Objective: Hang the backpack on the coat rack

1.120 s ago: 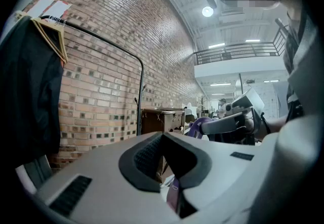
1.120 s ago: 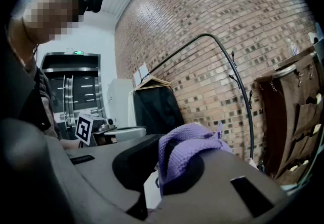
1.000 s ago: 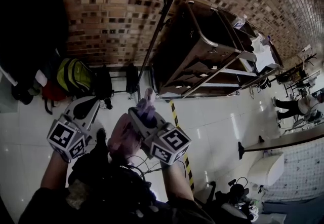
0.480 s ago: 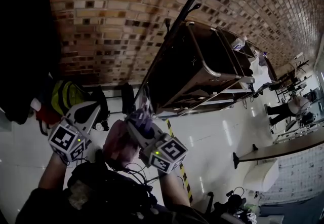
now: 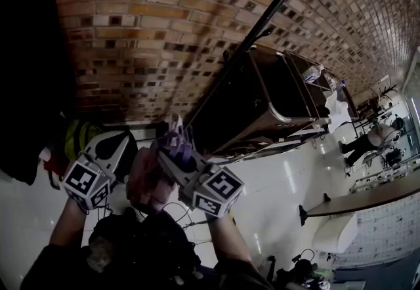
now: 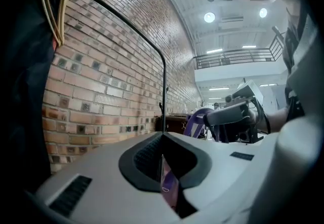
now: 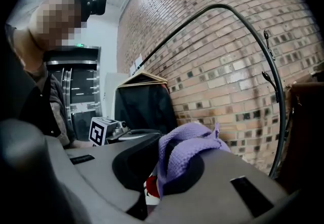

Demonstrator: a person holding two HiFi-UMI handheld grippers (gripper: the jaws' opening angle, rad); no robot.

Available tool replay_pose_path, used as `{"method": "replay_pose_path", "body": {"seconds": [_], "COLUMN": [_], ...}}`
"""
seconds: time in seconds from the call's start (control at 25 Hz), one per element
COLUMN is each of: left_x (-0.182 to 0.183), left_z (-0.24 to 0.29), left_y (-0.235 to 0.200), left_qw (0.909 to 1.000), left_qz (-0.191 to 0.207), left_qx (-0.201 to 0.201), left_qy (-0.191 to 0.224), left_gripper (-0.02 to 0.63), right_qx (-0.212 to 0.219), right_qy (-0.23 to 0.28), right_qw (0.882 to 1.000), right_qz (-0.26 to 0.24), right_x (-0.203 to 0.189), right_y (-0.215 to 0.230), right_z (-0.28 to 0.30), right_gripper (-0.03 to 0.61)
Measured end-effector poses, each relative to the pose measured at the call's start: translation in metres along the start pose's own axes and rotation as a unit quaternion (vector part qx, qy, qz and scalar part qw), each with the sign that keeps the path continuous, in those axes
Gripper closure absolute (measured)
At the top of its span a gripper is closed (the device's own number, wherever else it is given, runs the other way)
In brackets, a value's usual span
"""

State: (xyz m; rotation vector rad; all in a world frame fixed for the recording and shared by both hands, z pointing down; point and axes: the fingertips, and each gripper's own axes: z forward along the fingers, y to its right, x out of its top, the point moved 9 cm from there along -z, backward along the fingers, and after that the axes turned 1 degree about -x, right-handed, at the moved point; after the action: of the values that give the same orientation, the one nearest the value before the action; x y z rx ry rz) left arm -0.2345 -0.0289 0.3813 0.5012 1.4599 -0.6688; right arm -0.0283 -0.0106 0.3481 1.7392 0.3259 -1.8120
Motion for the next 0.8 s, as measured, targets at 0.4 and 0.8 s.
{"method": "replay_pose_path", "body": {"seconds": [0.4, 0.8], "left_x": [0.002, 0.020], "left_z": [0.066, 0.172], "left_y": [-0.037, -0.061], "left_qw": [0.9997, 0.9994], "left_qz": [0.014, 0.017], "left_qx": [0.014, 0.023], "left_qy": [-0.014, -0.018], "left_gripper": [0.583, 0.583], "right_qx": [0.011, 0.020], "right_qy": [0.006, 0.008], "right_qw": [1.000, 1.000], "right_qz": [-0.011, -0.010], "right_x": [0.024, 0.050], "right_y": [0.084, 0.185], "right_z": [0.039, 0.052], "right_gripper": [0.577, 0.577]}}
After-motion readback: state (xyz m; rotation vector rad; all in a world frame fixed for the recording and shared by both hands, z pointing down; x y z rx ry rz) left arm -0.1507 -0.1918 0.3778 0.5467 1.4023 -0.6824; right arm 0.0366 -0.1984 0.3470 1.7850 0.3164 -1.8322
